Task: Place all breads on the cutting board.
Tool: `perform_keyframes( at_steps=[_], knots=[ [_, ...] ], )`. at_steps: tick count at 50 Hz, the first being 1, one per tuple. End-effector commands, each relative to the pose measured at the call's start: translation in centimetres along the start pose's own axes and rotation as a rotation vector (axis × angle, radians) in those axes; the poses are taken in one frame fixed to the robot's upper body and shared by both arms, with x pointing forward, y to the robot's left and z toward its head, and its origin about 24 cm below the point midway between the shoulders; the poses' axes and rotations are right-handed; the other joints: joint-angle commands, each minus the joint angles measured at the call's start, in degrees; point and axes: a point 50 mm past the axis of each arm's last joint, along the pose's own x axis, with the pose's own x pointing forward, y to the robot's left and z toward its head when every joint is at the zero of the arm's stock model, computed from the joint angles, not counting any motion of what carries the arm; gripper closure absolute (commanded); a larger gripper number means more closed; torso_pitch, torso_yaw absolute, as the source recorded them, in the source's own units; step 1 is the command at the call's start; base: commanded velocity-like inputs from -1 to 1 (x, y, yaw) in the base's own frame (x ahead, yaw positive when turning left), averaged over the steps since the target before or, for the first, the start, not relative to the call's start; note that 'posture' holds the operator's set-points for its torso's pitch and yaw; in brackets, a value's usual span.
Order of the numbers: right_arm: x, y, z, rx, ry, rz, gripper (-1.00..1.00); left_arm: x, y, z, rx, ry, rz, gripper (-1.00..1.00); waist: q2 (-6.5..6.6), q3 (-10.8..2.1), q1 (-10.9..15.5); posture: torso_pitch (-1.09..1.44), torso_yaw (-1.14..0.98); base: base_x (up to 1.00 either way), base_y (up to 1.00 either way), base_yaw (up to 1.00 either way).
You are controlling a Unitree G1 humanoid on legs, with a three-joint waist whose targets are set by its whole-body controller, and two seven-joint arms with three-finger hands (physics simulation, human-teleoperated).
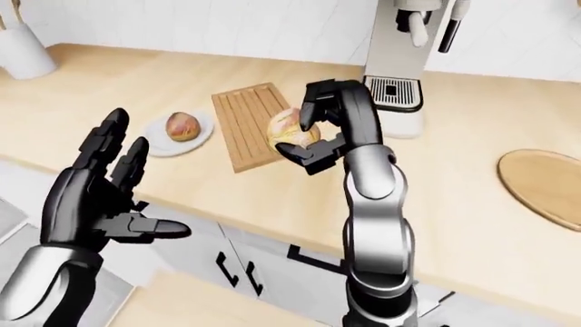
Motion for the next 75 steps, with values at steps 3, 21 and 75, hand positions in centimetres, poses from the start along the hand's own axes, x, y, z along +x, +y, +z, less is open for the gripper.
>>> perform_keyframes(
  at_steps=[3,21,75],
  knots=[
    [-0.4,0.0,2.4,-0.005,-0.136,-0.003,1.0,-0.3,0.2,1.5,0.024,-0.103,0.018,-1.0,-2.0,-1.69,-0.19,0.0,0.0,0.22,0.23,0.0],
    [-0.5,-0.3,2.4,0.019,-0.139,-0.012,1.0,-0.5,0.3,1.6,0.023,-0.106,0.02,-1.0,3.1,-1.41,-0.95,0.0,0.0,0.26,0.14,0.0],
    [11.7,1.2,1.8,-0.093,0.017,-0.147,1.0,-0.6,0.7,2.2,0.021,-0.116,0.025,-1.0,0.4,-3.08,0.39,0.0,0.0,0.0,-0.07,0.0]
  ],
)
